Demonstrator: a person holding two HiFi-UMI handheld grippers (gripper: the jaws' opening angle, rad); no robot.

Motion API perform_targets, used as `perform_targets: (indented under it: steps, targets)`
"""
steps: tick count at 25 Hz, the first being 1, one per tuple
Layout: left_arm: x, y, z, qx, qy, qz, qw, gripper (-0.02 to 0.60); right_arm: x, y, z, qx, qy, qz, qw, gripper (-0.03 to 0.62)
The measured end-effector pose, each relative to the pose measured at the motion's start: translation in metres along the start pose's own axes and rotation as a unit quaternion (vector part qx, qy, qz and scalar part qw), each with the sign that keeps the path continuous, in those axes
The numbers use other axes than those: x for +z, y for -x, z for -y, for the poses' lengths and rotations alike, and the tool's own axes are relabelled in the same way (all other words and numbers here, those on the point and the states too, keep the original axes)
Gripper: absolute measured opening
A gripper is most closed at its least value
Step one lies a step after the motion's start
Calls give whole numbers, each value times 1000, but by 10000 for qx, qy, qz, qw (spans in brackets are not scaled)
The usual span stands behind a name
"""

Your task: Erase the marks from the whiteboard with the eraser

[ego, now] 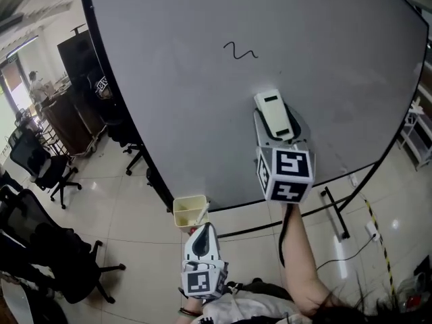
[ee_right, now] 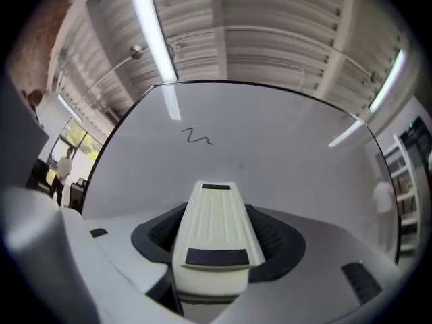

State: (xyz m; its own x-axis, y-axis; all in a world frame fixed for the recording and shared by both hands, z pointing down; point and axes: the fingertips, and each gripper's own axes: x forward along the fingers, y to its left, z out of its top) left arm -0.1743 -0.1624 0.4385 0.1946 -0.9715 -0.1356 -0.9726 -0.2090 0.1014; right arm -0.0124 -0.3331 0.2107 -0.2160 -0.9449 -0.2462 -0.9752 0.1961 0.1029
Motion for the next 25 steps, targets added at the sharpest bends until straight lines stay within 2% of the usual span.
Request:
perform_targets:
  steps: [2,5,8,12,14,18,20,25]
  targets:
    - [-5,3,8,-39,16,-93,9999,3,-17,26,16,124,-432,-47,9990,282]
    - [-7,6,30,-155,-81,-115,9998,3,-43,75,21,291,-661,-162,9973,282]
    - [-8,18,60,-205,-121,-114,9997,3,-81,137,17,547,-1052,-486,9918,281]
    - [-15,44,108,-13,-186,-128,9997,3,-142,232,22,843,-887,-1155,9857,282]
    - [-22,58,136,116,-247,-148,9995,3,-166,273,36,921,-987,-1430,9805,282]
    - [-32,89,193,181,-255,-213,9993,3,-177,332,65,1077,-967,-1626,9760,282]
    - [-37,105,214,165,-393,-321,9986,3,-179,352,74,1096,-1012,-1682,9744,282]
    - [-30,129,227,193,-469,-347,9981,3,-188,388,77,1071,-1298,-1823,9687,282]
